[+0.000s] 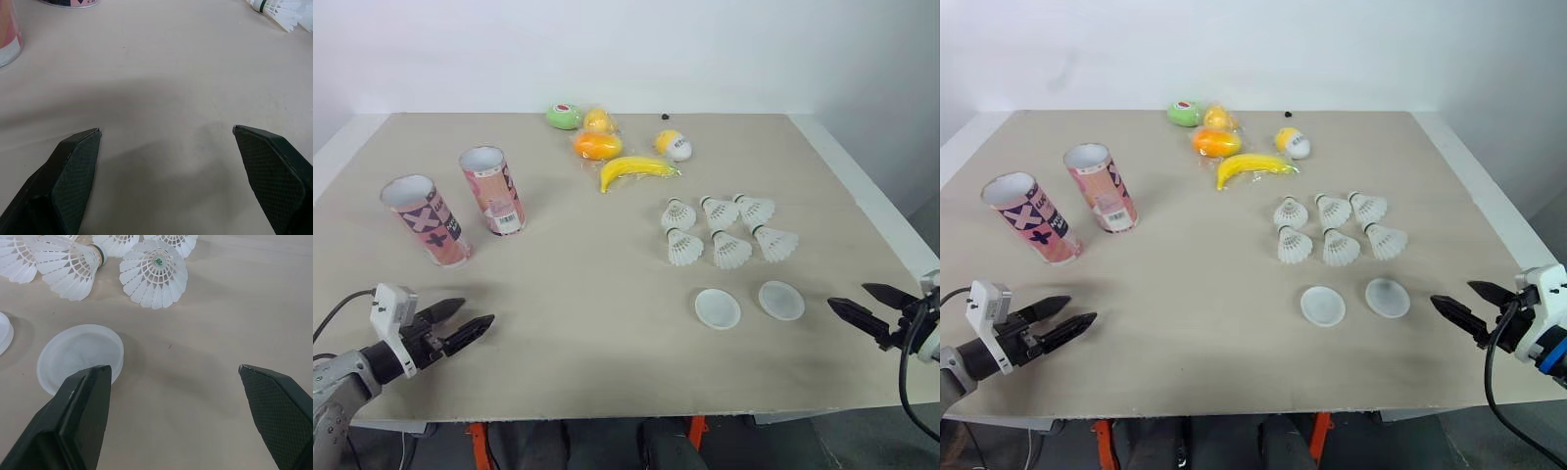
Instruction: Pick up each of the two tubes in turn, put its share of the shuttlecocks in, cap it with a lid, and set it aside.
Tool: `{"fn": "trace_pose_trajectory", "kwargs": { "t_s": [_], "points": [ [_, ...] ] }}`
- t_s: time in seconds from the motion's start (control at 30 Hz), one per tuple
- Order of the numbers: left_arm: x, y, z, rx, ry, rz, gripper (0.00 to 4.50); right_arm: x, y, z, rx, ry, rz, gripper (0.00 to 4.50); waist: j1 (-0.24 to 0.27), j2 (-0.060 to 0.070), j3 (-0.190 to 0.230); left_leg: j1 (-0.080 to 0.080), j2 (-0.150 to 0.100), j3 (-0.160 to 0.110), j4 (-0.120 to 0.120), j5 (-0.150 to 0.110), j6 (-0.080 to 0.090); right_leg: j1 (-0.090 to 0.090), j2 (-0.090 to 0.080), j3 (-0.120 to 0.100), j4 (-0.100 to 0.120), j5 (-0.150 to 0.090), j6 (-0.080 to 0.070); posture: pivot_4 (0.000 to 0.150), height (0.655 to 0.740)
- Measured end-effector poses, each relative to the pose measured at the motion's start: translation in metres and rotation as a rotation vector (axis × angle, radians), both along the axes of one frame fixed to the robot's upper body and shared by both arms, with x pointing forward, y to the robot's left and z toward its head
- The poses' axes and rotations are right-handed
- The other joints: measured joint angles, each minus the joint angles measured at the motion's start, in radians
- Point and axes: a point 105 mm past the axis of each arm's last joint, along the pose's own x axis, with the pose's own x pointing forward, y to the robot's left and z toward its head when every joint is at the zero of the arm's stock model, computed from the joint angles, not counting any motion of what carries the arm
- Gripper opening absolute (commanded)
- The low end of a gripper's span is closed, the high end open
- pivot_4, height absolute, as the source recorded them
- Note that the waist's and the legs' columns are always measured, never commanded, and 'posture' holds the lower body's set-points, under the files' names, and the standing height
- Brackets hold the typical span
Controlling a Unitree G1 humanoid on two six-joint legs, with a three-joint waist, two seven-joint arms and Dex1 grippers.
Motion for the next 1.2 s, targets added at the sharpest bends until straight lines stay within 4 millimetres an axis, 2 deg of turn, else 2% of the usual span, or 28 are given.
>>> {"fn": "trace_pose_trajectory", "kwargs": {
  "t_s": [0.2,0.47,0.63,0.8,0.87,0.93,0.97,1.0,1.1,1.2],
  "points": [
    [0.003,0.001,-0.001,-0.015,-0.004,0.01,4.5,0.008,0.01,0.001,0.008,-0.004,0.036,4.46,0.0,0.0,0.0,0.001,0.0,0.001,0.0,0.0,0.0,0.0,0.0,0.0,0.0,0.001,0.0,0.15,0.6917],
    [0.004,0.001,-0.001,-0.023,-0.009,0.011,4.5,0.009,0.013,0.002,0.014,-0.004,0.047,4.46,0.0,0.0,0.0,0.001,0.0,0.001,0.0,0.0,0.0,0.0,0.0,0.0,0.0,0.0,0.0,0.15,0.6917],
    [0.007,0.004,-0.001,-0.058,-0.019,0.032,4.5,0.009,0.023,0.006,0.03,-0.012,0.093,4.46,0.0,0.001,-0.001,0.001,0.0,0.001,0.0,0.0,0.0,0.0,0.0,0.0,0.0,0.001,0.0,0.15,0.6917],
    [0.015,0.007,0.006,-0.167,-0.054,0.07,4.5,0.01,0.066,0.013,0.049,-0.014,0.262,4.46,0.0,0.001,-0.001,0.001,0.0,0.0,0.0,0.0,0.0,0.001,0.001,0.0,0.001,0.001,0.0,0.15,0.6917],
    [0.019,0.019,0.016,-0.273,-0.107,0.103,4.5,0.011,0.102,0.02,0.079,-0.034,0.388,4.46,-0.002,0.001,-0.001,0.001,0.002,0.001,0.0,0.0,0.0,0.0,0.002,0.0,0.001,0.001,-0.001,0.15,0.6917],
    [0.021,0.03,0.026,-0.302,-0.19,0.141,4.5,0.012,0.135,0.03,0.099,-0.069,0.512,4.46,-0.004,0.001,-0.001,0.001,0.002,0.0,0.0,0.0,0.0,0.0,0.003,0.0,0.001,0.002,-0.001,0.15,0.6917],
    [0.02,0.045,0.025,-0.266,-0.238,0.2,4.5,0.011,0.162,0.04,0.107,-0.107,0.606,4.46,-0.005,0.001,-0.001,0.002,0.002,0.0,0.0,0.0,0.0,0.0,0.003,0.0,0.001,0.002,-0.001,0.15,0.6917],
    [0.02,0.048,0.024,-0.255,-0.246,0.213,4.5,0.01,0.168,0.041,0.109,-0.113,0.627,4.46,-0.003,0.001,-0.001,0.002,0.002,0.0,0.0,0.0,0.0,0.0,0.002,0.0,0.001,0.002,-0.001,0.15,0.6917],
    [0.015,0.071,0.012,-0.187,-0.268,0.309,4.5,0.009,0.204,0.048,0.127,-0.145,0.743,4.46,0.0,-0.001,-0.001,0.001,0.002,0.0,0.0,0.0,0.0,0.0,0.002,0.0,0.001,0.001,-0.001,0.15,0.6917],
    [0.014,0.08,0.005,-0.143,-0.284,0.347,4.5,0.017,0.234,0.053,0.143,-0.17,0.788,4.46,0.004,-0.004,-0.001,-0.001,0.002,0.0,0.001,0.0,0.0,-0.001,0.002,0.0,0.001,0.002,-0.001,0.15,0.6917]
  ]
}}
